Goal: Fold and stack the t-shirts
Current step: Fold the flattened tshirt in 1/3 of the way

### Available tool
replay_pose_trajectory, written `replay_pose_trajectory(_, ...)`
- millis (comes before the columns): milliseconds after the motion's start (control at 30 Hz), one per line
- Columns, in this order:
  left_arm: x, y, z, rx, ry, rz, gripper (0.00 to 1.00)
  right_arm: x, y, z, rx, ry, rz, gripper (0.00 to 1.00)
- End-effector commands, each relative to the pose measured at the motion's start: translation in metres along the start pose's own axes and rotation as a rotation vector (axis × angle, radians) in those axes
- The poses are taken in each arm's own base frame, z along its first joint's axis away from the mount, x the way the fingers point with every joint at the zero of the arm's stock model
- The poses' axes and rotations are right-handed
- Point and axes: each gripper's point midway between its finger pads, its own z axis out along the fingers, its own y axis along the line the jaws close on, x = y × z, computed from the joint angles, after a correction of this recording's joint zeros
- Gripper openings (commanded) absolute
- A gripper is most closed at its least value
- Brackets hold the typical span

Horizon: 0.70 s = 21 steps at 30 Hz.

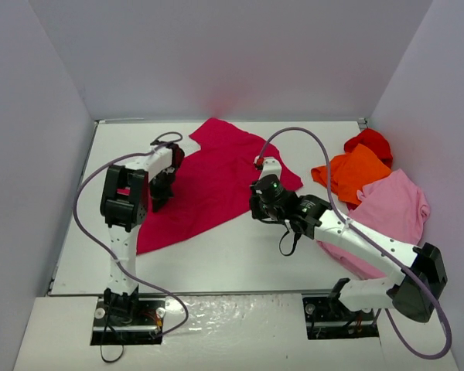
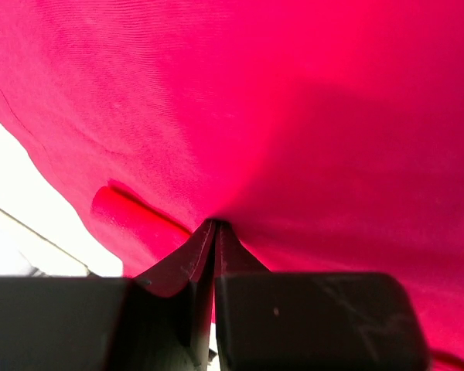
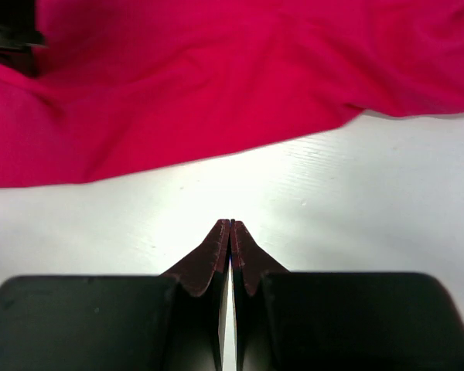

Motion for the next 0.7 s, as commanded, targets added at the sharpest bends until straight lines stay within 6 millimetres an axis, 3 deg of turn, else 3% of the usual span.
replay_pose_trajectory(0,-0.041,0.03,-0.004,0.009,-0.057,-0.098,0.0,-0.017,-0.026,0.007,0.143,-0.09,-0.027,0.0)
replay_pose_trajectory(233,-0.072,0.086,-0.012,0.011,-0.1,-0.249,0.0,0.003,-0.04,0.035,0.235,-0.024,-0.076,0.0)
replay_pose_trajectory(367,-0.072,0.091,-0.027,0.078,-0.178,-0.312,0.0,-0.011,-0.07,0.056,0.336,-0.034,-0.112,0.0)
replay_pose_trajectory(500,-0.069,0.069,-0.08,0.291,-0.35,-0.356,0.0,-0.039,-0.096,0.088,0.351,-0.025,-0.071,0.0)
replay_pose_trajectory(567,-0.039,0.04,-0.104,0.452,-0.381,-0.323,0.0,-0.056,-0.081,0.109,0.253,-0.025,-0.062,0.0)
replay_pose_trajectory(667,-0.011,0.014,-0.118,0.579,-0.381,-0.307,0.0,-0.06,-0.039,0.135,0.121,0.01,-0.072,0.0)
